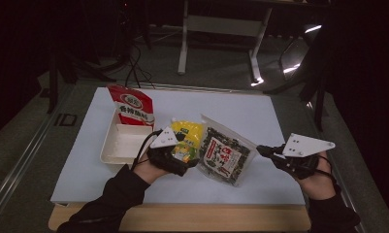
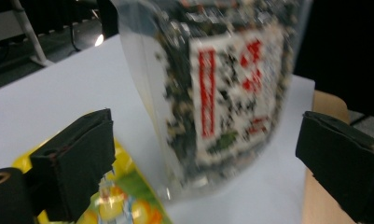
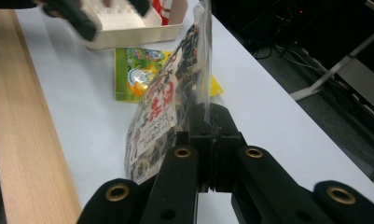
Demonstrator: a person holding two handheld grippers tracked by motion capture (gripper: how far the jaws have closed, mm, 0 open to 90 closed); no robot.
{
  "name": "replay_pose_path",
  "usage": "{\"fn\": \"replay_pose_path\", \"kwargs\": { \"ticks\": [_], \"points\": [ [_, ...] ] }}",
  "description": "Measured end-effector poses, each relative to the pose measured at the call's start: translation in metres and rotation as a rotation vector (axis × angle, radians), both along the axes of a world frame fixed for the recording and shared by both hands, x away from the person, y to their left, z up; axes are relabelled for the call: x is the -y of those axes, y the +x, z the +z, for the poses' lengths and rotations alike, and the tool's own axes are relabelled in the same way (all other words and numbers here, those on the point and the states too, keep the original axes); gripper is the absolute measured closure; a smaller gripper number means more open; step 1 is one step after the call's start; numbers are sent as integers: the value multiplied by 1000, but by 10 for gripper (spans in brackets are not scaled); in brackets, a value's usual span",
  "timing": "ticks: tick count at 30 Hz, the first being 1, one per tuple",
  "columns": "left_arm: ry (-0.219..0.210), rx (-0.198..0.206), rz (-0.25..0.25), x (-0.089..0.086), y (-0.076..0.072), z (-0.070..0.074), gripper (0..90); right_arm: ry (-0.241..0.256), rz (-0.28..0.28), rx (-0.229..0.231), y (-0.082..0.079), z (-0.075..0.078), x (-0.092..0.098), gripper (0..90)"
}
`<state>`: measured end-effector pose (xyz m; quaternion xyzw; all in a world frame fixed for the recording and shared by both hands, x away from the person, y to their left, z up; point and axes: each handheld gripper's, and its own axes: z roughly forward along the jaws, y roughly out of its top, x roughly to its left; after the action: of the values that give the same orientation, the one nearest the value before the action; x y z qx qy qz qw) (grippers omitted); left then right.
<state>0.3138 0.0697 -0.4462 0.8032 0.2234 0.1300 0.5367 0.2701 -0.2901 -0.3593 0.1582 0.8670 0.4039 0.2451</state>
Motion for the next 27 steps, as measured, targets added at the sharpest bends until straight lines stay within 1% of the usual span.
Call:
{"fn": "replay_pose_path", "kwargs": {
  "ticks": [2, 5, 6, 8, 9, 11, 12, 13, 15, 17, 18, 19, 20, 21, 23, 26, 27],
  "points": [
    [15, 27, 15, 5, 9, 4, 64, 1, 3, -2, -1, 0, 0, 896],
    [19, 45, 22, 8, 22, 10, 124, 7, 11, -8, -3, 0, -1, 895],
    [16, 46, 24, 8, 26, 11, 145, 7, 15, -7, -4, 0, -1, 895],
    [13, 38, 27, 9, 36, 14, 155, 6, 18, -5, -5, 0, -2, 895],
    [14, 47, 33, 8, 38, 15, 157, 7, 18, -5, -5, 0, -2, 895],
    [20, 66, 28, 7, 44, 20, 208, 4, 16, -4, -6, 0, -2, 895],
    [15, 73, 16, 7, 47, 23, 215, 3, 15, -6, -6, 1, -2, 895],
    [22, 78, 4, 7, 49, 26, 236, 3, 16, -6, -6, 1, -2, 895],
    [23, 107, -12, 7, 51, 33, 295, -3, 15, -7, -7, 1, -3, 894],
    [36, 133, -39, 9, 53, 41, 336, 0, 17, -10, -8, 2, -4, 894],
    [41, 154, -51, 10, 53, 45, 355, -4, 15, -9, -8, 2, -4, 894],
    [47, 165, -70, 11, 53, 49, 391, -5, 15, -9, -8, 2, -4, 894],
    [47, 165, -70, 11, 53, 49, 430, -5, 15, -9, -8, 2, -4, 894],
    [46, 178, -87, 11, 53, 53, 430, -2, 13, -12, -8, 2, -4, 893],
    [56, 174, -103, 12, 55, 56, 497, 3, 15, -16, -7, 2, -4, 891],
    [53, 181, -135, 10, 55, 57, 581, 6, 16, -20, -6, 2, -3, 889],
    [51, 176, -142, 10, 55, 57, 612, 4, 14, -19, -6, 2, -3, 888]
  ]
}}
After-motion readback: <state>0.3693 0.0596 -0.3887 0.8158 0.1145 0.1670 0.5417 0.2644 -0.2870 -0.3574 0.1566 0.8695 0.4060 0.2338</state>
